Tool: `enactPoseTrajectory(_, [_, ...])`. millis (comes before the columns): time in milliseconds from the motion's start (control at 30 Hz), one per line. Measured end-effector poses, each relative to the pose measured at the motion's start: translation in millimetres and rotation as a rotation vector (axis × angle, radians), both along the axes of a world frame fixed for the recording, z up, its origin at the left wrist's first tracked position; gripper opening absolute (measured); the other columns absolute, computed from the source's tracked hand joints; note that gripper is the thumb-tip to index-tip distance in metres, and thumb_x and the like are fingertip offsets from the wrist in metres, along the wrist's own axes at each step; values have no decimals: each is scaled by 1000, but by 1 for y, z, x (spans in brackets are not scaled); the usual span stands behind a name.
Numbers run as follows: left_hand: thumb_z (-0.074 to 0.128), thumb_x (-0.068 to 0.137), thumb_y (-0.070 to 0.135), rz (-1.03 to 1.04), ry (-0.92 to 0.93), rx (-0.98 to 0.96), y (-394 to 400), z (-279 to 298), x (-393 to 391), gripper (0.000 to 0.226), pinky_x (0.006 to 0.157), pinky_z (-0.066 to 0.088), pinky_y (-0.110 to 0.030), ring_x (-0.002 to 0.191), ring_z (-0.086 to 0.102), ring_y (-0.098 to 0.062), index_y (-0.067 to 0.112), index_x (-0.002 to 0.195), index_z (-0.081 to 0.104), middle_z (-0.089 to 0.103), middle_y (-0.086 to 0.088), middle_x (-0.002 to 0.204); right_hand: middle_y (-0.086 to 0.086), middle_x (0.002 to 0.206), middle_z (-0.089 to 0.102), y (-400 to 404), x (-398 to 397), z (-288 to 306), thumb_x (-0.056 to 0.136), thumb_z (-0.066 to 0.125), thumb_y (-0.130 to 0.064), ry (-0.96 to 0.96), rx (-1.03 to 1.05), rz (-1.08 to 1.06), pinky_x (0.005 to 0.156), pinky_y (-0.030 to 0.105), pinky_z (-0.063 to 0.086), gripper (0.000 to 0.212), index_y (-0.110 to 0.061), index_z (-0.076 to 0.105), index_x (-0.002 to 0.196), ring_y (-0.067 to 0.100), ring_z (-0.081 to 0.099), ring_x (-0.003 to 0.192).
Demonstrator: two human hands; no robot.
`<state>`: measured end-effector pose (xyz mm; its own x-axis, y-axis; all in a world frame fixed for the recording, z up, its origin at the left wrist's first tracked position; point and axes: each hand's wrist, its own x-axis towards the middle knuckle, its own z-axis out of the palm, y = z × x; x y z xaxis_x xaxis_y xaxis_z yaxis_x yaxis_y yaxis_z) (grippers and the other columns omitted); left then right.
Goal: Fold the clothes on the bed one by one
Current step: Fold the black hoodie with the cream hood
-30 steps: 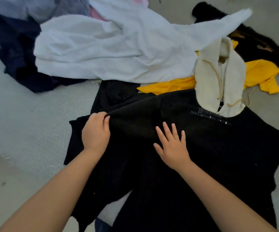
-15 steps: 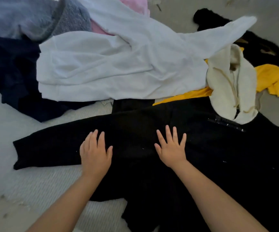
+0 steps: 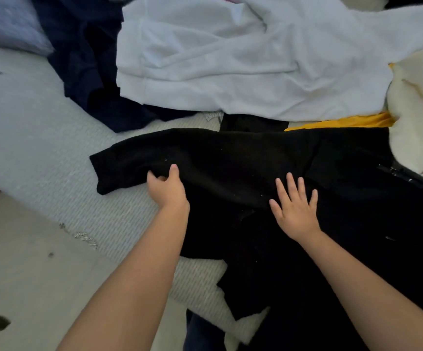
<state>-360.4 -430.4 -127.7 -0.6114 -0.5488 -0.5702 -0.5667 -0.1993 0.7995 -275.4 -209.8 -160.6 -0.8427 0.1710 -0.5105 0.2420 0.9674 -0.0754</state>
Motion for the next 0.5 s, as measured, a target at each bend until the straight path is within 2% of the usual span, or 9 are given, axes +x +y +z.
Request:
enactPoseTrajectory(67, [54,90,9,-143,88,-91,11,10,-6,43,97,43,-23,110,55,-12,8,132,45,57,-7,125,0,156,-6,5,-2,6,99,23,-38,-7,-131,-13,112,44,-8,53,-24,5,146,20,-12,142])
enactPoseTrajectory(133, [52,91,10,-265,187,-164,31,28,-8,46,98,37,-17,120,49,-14,9,136,39,51,-7,132,-1,155,1,17,1,20,99,27,-31,66,-335,-60,113,35,-3,49,-22,13,146,13,-5,141])
enactPoseTrajectory(200, [51,91,10,-385,312,-197,61,47,-9,48,95,33,-10,124,44,-14,9,137,36,47,-7,136,-2,154,10,37,10,39,99,33,-24,203,-453,-132,109,24,6,47,-17,20,144,3,1,136])
enactPoseTrajectory(333, [52,90,4,-620,611,-285,152,94,4,44,90,30,-1,113,46,-12,4,133,42,52,-13,128,1,149,27,105,56,78,97,39,-13,437,-449,-302,106,19,15,43,-10,33,140,2,18,132])
enactPoseTrajectory(400, [52,87,-1,-807,790,-329,212,113,28,41,92,32,-8,107,49,-14,-4,127,46,55,-19,122,6,146,34,150,93,93,96,40,-8,505,-421,-436,105,18,17,41,-5,38,137,7,26,131])
enactPoseTrajectory(467, [52,86,-3,-1138,892,-339,274,119,62,41,93,34,-20,109,54,-26,-6,126,47,57,-22,119,9,144,37,196,134,104,96,39,-8,533,-377,-580,103,18,18,40,-3,38,136,12,30,132])
enactPoseTrajectory(500, [51,87,-1,-1360,875,-324,302,117,82,44,95,33,-24,112,53,-30,-2,130,44,57,-20,121,10,143,38,218,156,106,97,38,-9,532,-349,-639,103,18,18,40,-2,38,136,15,32,132])
